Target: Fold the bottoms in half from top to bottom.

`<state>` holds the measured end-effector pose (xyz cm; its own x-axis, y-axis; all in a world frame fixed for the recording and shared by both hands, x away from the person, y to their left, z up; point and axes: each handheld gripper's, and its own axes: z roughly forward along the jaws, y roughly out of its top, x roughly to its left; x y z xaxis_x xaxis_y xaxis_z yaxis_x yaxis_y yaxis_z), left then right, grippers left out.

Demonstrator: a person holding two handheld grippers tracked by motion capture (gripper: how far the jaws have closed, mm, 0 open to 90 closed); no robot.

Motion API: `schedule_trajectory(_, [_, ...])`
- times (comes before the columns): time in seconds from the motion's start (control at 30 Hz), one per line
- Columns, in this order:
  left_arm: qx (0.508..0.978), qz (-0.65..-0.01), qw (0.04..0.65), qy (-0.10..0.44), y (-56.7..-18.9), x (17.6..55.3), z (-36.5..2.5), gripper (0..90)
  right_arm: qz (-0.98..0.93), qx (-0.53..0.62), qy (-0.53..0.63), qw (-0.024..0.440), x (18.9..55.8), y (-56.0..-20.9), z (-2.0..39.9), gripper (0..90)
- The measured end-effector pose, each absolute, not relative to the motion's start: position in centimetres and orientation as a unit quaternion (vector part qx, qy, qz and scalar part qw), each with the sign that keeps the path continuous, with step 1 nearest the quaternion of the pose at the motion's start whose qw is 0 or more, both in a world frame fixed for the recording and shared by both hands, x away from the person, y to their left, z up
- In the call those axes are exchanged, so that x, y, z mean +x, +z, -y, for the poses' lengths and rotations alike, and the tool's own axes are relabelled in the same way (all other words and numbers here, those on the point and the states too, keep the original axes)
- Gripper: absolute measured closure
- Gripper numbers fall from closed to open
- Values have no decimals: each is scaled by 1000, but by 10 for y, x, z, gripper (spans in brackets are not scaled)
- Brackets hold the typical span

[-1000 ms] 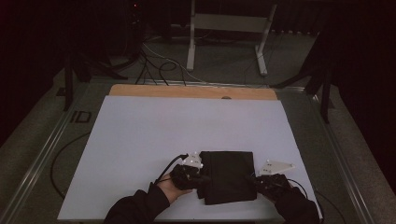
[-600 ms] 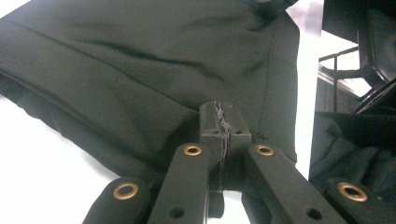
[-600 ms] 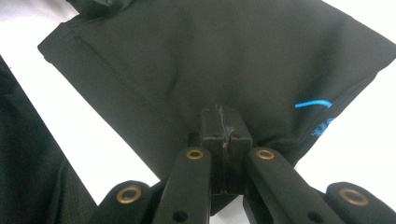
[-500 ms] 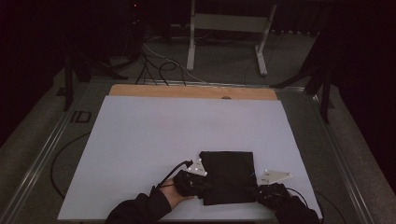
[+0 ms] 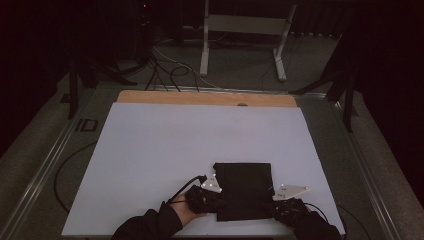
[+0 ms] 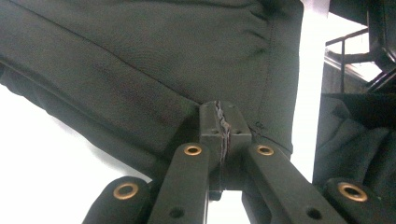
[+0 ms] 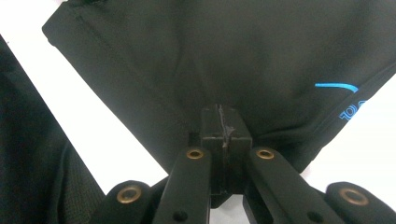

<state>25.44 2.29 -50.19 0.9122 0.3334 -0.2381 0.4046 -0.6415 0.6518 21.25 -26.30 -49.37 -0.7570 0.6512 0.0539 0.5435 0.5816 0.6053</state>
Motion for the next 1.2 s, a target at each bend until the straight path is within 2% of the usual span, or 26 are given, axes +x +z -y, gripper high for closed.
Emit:
schedule_trajectory(0.17, [902, -206, 377, -56, -503, 256, -24, 880, -880, 342, 319, 85, 213, -492, 264, 895])
schedule_trajectory(0.3, [903, -193, 379, -57, -496, 253, -24, 759, -873, 342, 337, 85, 214, -485, 264, 797])
schedule_trajectory(0.33, [903, -193, 379, -57, -496, 253, -24, 723, -873, 342, 337, 85, 214, -485, 264, 797])
schedule_trajectory(0.37, [903, -193, 379, -57, -496, 253, -24, 723, -874, 339, 337, 87, 214, -484, 263, 797])
schedule_trajectory(0.4, [901, -194, 383, -59, -491, 252, -25, 637, -873, 337, 340, 94, 214, -482, 262, 696])
schedule_trajectory(0.47, [899, -199, 386, -59, -488, 252, -26, 571, -869, 339, 347, 98, 214, -479, 263, 639])
schedule_trajectory(0.53, [898, -201, 387, -60, -486, 252, -27, 489, -867, 342, 348, 100, 214, -477, 263, 623])
schedule_trajectory(0.57, [898, -201, 387, -60, -486, 252, -27, 489, -867, 343, 346, 104, 215, -476, 264, 623])
schedule_trajectory(0.6, [900, -199, 384, -58, -482, 252, -28, 489, -867, 343, 346, 104, 215, -476, 264, 585])
schedule_trajectory(0.63, [901, -197, 382, -57, -480, 252, -28, 398, -861, 350, 355, 103, 217, -471, 265, 477])
schedule_trajectory(0.7, [900, -200, 384, -48, -476, 252, -30, 323, -857, 353, 362, 104, 218, -467, 266, 374])
schedule_trajectory(0.73, [898, -207, 386, -41, -472, 253, -31, 241, -853, 357, 367, 103, 220, -463, 266, 299])
schedule_trajectory(0.8, [897, -210, 388, -36, -470, 254, -32, 141, -852, 356, 368, 109, 221, -461, 266, 264])
schedule_trajectory(0.83, [894, -215, 391, -24, -465, 256, -34, 117, -847, 359, 376, 113, 223, -457, 266, 199])
schedule_trajectory(0.9, [894, -214, 393, -26, -463, 257, -35, 26, -842, 358, 386, 114, 225, -453, 266, 177])
schedule_trajectory(0.93, [891, -213, 400, -28, -459, 258, -38, 0, -841, 356, 391, 113, 226, -450, 266, 123])
schedule_trajectory(1.2, [888, -222, 403, 0, -444, 262, -40, 0, -831, 358, 404, 138, 235, -434, 265, 112])
